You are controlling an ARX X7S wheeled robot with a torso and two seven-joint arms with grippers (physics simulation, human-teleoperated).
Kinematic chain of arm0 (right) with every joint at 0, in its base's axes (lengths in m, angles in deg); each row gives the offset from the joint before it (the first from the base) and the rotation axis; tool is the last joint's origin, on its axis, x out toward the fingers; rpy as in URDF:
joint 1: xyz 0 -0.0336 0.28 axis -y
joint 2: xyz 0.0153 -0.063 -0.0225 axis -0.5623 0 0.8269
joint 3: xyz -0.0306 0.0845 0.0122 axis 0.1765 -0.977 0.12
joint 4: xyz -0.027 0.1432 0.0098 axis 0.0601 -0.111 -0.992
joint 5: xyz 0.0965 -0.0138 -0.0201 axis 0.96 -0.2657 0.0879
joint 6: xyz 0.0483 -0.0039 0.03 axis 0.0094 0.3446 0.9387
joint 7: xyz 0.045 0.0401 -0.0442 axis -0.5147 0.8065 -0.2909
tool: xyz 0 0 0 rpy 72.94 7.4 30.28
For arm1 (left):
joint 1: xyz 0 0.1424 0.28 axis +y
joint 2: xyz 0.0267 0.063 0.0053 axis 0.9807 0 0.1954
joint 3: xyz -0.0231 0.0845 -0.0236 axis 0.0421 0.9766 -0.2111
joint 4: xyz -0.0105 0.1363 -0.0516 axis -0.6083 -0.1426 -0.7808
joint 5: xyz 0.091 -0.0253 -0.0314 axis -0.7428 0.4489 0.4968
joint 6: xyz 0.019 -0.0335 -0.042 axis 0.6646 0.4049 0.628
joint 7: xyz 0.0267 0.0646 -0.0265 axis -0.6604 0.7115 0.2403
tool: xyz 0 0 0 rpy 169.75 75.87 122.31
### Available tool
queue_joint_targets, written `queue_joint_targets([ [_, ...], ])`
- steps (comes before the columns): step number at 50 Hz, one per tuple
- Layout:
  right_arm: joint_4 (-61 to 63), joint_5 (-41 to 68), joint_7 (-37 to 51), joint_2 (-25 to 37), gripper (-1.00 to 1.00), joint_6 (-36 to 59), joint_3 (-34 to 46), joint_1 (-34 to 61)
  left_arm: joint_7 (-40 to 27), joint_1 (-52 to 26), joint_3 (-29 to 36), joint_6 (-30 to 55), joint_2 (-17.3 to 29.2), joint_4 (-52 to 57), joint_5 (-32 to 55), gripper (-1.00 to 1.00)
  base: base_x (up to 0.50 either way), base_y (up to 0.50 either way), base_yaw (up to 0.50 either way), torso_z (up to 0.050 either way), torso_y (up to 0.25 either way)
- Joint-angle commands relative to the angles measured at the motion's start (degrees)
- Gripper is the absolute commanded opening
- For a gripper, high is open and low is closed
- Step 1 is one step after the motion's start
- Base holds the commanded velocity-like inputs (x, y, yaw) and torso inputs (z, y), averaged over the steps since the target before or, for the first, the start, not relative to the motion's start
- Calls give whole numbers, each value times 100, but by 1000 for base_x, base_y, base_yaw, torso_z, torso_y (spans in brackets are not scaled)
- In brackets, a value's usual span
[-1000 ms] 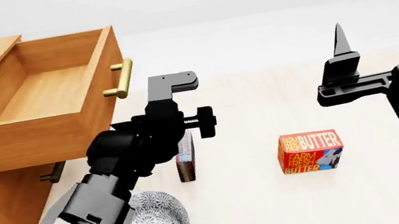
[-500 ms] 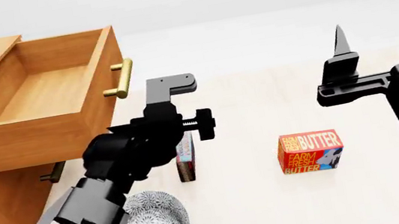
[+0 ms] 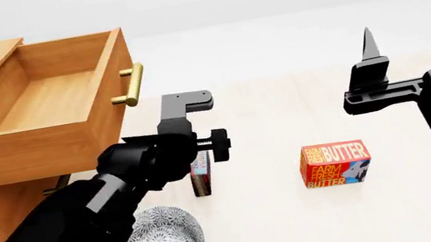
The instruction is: Put the chocolate pudding in the top drawer of the cabinet and close it.
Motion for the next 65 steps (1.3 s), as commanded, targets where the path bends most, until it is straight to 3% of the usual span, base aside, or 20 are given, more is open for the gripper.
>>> queue_joint_targets([
  [1,-29,-68,-38,-3,100,-57,26,-44,92,-22,947,-184,-21,-258,877,100,0,0,0,0,0],
  [41,-53,-136,-58,9,100,-161,93,-98,367,445,974,136,-21,-201,1011,100,0,0,0,0,0],
  [42,-55,-138,-58,8,100,-163,97,-98,375,448,981,129,-21,-195,1009,-100,0,0,0,0,0],
  [65,-81,-147,-59,13,100,-213,121,-110,438,434,1005,-3,-21,-160,1132,-100,0,0,0,0,0],
])
